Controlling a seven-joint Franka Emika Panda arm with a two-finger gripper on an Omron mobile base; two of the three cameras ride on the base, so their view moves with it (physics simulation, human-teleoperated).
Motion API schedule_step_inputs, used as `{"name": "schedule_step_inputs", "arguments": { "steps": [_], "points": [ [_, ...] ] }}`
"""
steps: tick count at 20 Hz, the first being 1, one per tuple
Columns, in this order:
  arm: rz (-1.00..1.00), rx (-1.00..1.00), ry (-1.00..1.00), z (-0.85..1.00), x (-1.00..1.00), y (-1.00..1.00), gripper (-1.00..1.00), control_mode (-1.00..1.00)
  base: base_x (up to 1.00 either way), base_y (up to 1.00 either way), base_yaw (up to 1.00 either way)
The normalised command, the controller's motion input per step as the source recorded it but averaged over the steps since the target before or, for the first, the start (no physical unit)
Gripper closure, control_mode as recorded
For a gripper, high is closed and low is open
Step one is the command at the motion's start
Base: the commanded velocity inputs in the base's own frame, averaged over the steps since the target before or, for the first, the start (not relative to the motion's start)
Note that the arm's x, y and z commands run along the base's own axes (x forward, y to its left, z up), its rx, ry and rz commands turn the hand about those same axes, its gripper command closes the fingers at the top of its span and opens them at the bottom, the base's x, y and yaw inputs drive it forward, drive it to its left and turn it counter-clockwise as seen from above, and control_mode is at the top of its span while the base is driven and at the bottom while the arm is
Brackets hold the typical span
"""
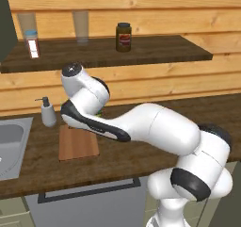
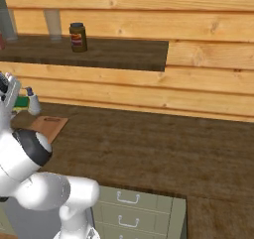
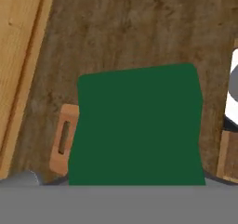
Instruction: Pick up the sponge from the counter and clean the cutting board by briefly scrubbing or pressing down on the cutting board. Once finished, release the sponge.
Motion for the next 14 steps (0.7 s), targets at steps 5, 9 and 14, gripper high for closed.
{"name": "schedule_step_inputs", "arguments": {
  "steps": [5,9,14],
  "points": [
    [-0.16,0.63,-0.02,-0.85,0.12,-0.08,1.0,-1.0,0.0,0.0,0.0],
    [-0.01,0.44,0.17,0.04,0.69,0.0,1.0,-1.0,0.0,0.0,0.0],
    [0.0,0.32,0.34,-0.12,0.65,0.03,1.0,-1.0,0.0,0.0,0.0]
  ]
}}
